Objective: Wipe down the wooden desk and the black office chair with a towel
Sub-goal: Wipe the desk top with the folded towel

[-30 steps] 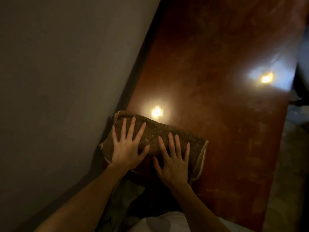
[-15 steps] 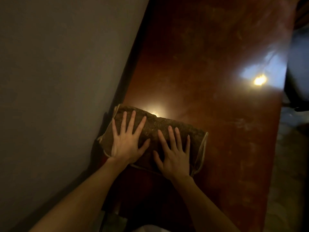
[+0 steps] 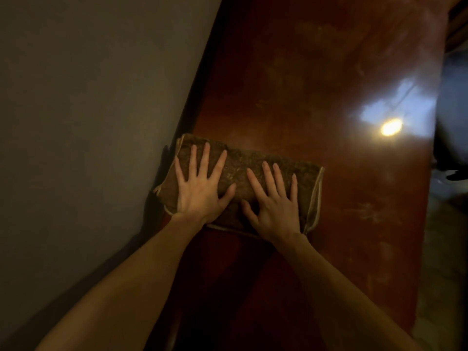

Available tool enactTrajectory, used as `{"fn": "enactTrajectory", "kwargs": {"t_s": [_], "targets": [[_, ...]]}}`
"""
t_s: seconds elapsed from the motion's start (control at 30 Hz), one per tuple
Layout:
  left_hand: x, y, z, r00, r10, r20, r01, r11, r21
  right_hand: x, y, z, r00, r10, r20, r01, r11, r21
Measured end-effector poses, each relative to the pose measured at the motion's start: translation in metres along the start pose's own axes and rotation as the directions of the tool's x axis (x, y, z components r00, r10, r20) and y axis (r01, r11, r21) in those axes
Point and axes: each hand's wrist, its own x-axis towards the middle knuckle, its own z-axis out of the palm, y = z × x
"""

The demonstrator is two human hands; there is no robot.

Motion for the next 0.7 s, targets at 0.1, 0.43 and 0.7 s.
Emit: {"fn": "enactTrajectory", "kwargs": {"t_s": [0.1,0.43,0.7], "targets": [[0.029,0.005,-0.006,1.000,-0.014,0.000,0.014,1.000,-0.011,0.028,0.012,-0.009,1.000,0.003,-0.003,-0.003,1.000,-0.023],[0.080,0.010,-0.013,0.994,0.034,-0.108,-0.034,0.999,0.001,0.083,0.042,-0.030,0.998,-0.055,-0.009,0.055,0.996,-0.068],[0.109,0.018,-0.011,0.990,0.097,-0.100,-0.096,0.995,0.013,0.106,0.066,-0.029,0.993,-0.117,0.000,0.116,0.987,-0.109]]}}
